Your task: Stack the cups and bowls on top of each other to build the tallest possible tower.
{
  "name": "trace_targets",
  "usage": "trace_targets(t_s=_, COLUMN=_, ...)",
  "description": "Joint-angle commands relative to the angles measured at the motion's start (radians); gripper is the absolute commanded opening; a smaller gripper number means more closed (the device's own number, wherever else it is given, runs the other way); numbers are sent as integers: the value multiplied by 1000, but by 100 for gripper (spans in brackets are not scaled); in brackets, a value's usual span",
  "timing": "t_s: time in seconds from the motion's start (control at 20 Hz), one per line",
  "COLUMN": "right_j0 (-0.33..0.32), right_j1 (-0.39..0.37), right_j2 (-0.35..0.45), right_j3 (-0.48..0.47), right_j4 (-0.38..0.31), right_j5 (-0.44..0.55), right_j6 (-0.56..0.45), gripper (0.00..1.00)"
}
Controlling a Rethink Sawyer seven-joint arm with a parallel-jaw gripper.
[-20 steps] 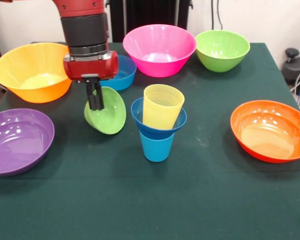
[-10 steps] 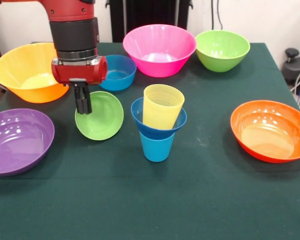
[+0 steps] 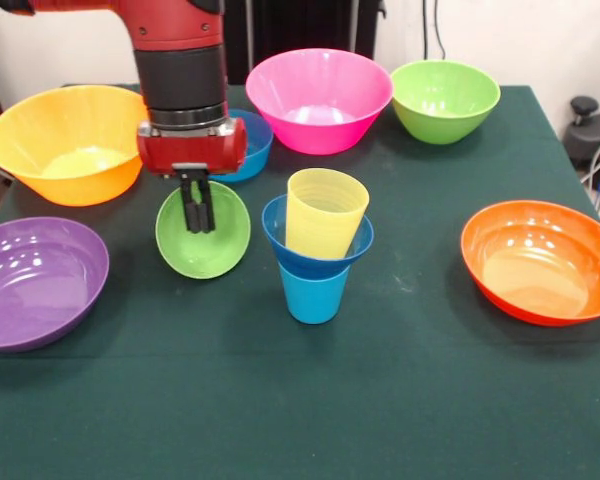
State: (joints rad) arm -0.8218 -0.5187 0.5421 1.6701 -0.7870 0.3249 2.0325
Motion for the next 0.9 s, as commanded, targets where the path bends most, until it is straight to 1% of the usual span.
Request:
trace_targets(t_s=0.05, right_j0=67, right_j1=62, right_j2=-51, right_j3=-10, right_j4=-27, right_j5=112, right_j6=-63, gripper=0)
trace_targets(t_s=0.15, right_j0=73, right_j1=47, right_j2=-60, right_j3=15, right_j4=-17, right_j5=111, right_j6=-45, gripper=0)
trace_targets(t_s=0.25, right_j0=76, right_j1=12, right_j2=-74, right_j3=53, right_j4=-3, right_j5=125, right_j6=-31, gripper=0)
trace_targets(t_s=0.4, right_j0=90, right_j1=-52, right_j2=-140, right_j3=105, right_j4=-4, right_j5=143, right_j6=9, gripper=0)
trace_targets(t_s=0.5, right_j0=91, right_j1=-78, right_j2=-171, right_j3=117, right_j4=-8, right_j5=149, right_j6=14, gripper=0)
trace_targets(t_s=0.65, right_j0=83, right_j1=-84, right_j2=-204, right_j3=117, right_j4=-17, right_j5=143, right_j6=4, gripper=0)
trace_targets(t_s=0.9, right_j0=66, right_j1=-75, right_j2=-220, right_j3=115, right_j4=-10, right_j5=152, right_j6=-34, gripper=0)
